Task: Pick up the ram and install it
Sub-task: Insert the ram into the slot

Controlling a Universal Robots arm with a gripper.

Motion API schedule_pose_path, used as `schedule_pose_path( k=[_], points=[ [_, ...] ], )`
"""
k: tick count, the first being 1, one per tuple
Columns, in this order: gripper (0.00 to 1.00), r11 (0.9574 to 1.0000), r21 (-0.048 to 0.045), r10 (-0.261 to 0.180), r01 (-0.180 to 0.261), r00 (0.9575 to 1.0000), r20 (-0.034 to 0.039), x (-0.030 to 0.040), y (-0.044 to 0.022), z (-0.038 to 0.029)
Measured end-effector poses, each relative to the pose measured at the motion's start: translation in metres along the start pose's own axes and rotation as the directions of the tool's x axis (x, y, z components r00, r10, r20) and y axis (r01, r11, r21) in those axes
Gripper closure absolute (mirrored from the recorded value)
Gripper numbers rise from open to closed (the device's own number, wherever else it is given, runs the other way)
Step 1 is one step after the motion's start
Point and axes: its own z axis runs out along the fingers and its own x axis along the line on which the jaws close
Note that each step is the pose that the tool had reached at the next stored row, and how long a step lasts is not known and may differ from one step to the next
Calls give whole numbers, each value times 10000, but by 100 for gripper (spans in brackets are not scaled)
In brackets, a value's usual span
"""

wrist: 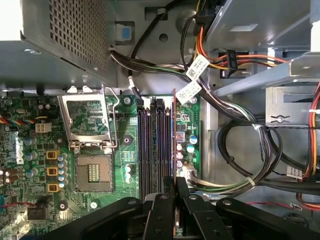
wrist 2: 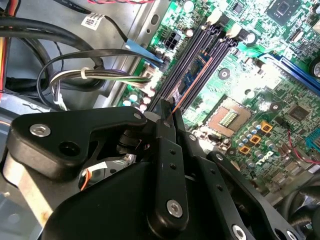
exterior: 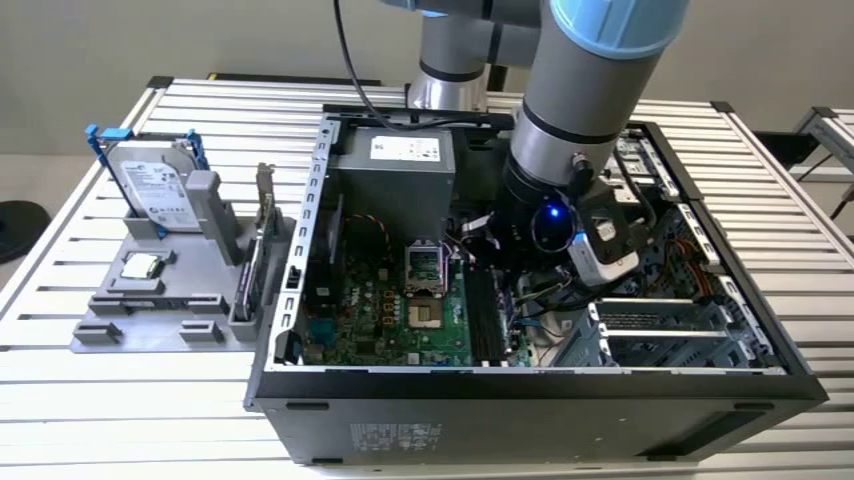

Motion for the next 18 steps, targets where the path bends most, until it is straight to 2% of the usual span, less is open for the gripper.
schedule_pose_path(
  k=[15, 18],
  points=[
    [100, 9999, 2, -128, 128, 9999, -2, 0, -1, 15],
    [100, 9999, 3, -128, 128, 9999, -1, 0, -1, 57]
  ],
)
